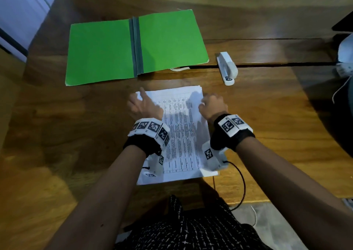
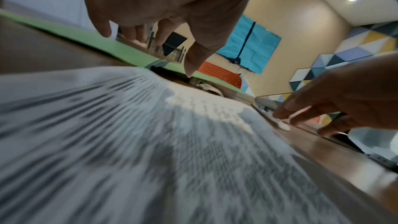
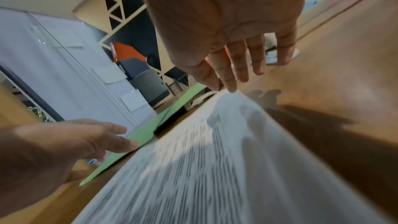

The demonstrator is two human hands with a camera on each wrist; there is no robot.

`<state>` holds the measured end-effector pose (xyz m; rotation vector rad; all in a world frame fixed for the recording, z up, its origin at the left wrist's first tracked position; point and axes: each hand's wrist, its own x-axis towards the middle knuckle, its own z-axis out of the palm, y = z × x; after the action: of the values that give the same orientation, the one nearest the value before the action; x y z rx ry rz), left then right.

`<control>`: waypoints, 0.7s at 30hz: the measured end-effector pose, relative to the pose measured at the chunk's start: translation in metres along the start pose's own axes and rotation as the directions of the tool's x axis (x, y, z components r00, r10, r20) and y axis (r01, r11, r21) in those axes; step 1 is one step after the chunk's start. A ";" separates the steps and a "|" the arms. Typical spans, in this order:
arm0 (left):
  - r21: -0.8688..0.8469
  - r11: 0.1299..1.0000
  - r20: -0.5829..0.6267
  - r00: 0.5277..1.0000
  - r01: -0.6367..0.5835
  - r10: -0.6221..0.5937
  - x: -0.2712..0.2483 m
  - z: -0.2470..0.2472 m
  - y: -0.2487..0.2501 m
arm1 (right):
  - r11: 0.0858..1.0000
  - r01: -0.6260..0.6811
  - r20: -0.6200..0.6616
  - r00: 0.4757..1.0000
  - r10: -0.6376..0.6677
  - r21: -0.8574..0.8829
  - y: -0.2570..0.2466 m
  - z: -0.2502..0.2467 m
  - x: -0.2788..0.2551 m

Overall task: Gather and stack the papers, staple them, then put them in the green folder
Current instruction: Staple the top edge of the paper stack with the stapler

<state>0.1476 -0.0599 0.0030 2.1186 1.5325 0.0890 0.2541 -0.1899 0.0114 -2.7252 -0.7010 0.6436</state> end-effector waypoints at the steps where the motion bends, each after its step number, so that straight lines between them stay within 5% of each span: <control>1: -0.007 0.999 0.036 0.998 -0.044 0.045 0.003 0.000 0.013 | 1.000 0.001 -0.061 0.998 0.001 0.029 0.001 -0.010 0.010; 6: -0.029 0.950 0.223 0.924 -0.312 0.310 0.009 0.023 0.060 | 0.997 -0.061 -0.235 0.969 0.071 0.053 0.016 -0.058 0.064; 10: 0.125 0.906 0.404 0.855 -0.404 0.326 0.017 0.046 0.062 | 0.982 -0.165 -0.213 0.960 0.182 0.097 0.028 -0.079 0.103; 16: 0.148 0.911 0.355 0.880 -0.385 0.314 0.026 0.059 0.056 | 0.959 -0.227 -0.067 0.968 0.241 0.169 0.040 -0.066 0.138; 21: 0.113 0.920 0.332 0.887 -0.374 0.320 0.025 0.064 0.053 | 0.927 -0.255 -0.164 0.937 0.307 0.276 0.042 -0.054 0.146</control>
<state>0.2248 -0.0731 -0.0341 2.3937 0.9983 -0.2502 0.4114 -0.1587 -0.0079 -2.6212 -0.1627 0.4615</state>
